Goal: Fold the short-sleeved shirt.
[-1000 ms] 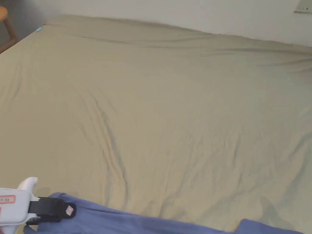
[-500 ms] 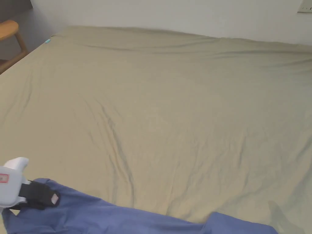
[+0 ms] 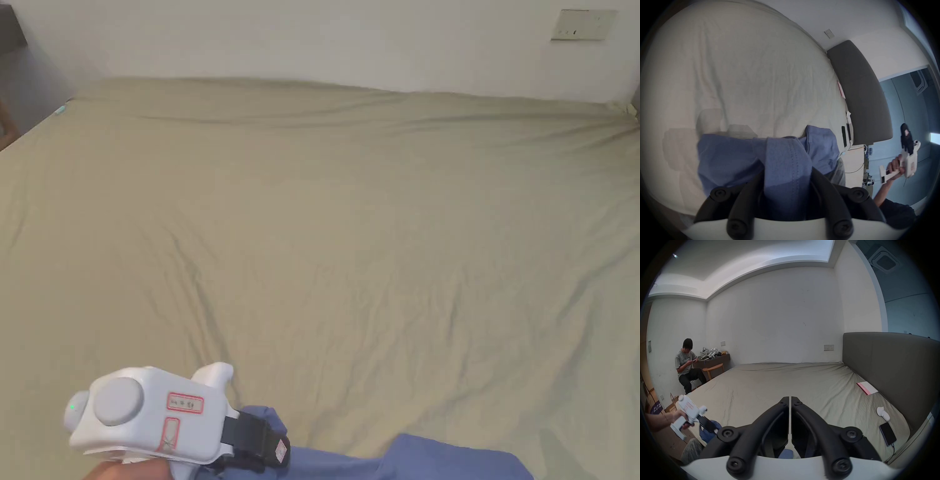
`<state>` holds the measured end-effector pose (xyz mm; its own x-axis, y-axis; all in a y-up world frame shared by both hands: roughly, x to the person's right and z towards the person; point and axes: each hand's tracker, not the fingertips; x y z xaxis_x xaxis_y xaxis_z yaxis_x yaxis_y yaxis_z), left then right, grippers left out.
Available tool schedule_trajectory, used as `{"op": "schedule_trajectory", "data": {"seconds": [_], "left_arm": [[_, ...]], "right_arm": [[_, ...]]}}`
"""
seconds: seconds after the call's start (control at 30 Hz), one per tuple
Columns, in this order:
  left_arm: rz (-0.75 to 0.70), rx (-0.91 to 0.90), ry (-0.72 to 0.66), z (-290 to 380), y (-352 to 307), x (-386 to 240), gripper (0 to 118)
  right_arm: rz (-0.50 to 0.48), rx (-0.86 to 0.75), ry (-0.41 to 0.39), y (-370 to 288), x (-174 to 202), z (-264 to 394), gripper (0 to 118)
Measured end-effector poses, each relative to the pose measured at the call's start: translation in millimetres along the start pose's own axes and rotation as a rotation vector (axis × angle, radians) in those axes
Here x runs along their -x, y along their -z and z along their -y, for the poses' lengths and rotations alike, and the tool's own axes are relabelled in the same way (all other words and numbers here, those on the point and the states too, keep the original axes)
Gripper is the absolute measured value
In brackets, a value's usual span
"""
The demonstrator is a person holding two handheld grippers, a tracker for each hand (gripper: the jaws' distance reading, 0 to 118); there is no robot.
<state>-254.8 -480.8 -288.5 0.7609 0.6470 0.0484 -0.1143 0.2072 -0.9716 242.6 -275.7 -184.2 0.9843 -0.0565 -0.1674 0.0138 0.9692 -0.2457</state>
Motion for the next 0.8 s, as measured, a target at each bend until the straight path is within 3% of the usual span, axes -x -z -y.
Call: {"op": "schedule_trajectory", "data": {"seconds": [0.03, 0.1, 0.13, 0.23, 0.3, 0.4, 0.43, 0.5, 0.53, 0.67, 0.73, 0.8], "left_arm": [[-0.038, 0.021, 0.006, -1, 11, 3, 32], [-0.072, 0.029, -0.037, 0, 32, 7, 84], [-0.060, 0.023, -0.067, 1, 38, 14, 101], [0.015, -0.052, -0.181, 12, 40, 11, 102], [0.047, -0.152, -0.158, 16, 21, 6, 102], [-0.095, -0.438, -0.102, 22, -38, -19, 95], [-0.116, -0.545, -0.061, 27, -58, -22, 78], [-0.156, -0.684, -0.021, 35, -82, -31, 31], [-0.229, -0.715, -0.017, 39, -85, -36, 15], [-0.598, -0.613, 0.219, 50, -37, -56, 13], [-0.593, -0.542, 0.265, 57, 5, -54, 13], [-0.450, -0.458, 0.192, 64, 44, -53, 13]], "right_arm": [[0.005, 0.002, 0.007, -2, -2, 2, 4], [0.009, 0.006, 0.016, -6, -4, 4, 4], [0.012, 0.008, 0.017, -8, -5, 6, 4], [0.023, 0.012, 0.012, -14, -7, 7, 4], [0.033, 0.010, 0.005, -17, -9, 7, 4], [0.046, 0.004, 0.011, -20, -14, 6, 4], [0.050, 0.001, 0.017, -21, -15, 6, 4], [0.054, -0.005, 0.031, -21, -17, 8, 4], [0.054, -0.004, 0.039, -20, -18, 9, 4], [0.051, 0.009, 0.084, -13, -18, 15, 4], [0.040, 0.015, 0.101, -11, -15, 19, 5], [0.040, 0.020, 0.096, -10, -13, 21, 5]]}}
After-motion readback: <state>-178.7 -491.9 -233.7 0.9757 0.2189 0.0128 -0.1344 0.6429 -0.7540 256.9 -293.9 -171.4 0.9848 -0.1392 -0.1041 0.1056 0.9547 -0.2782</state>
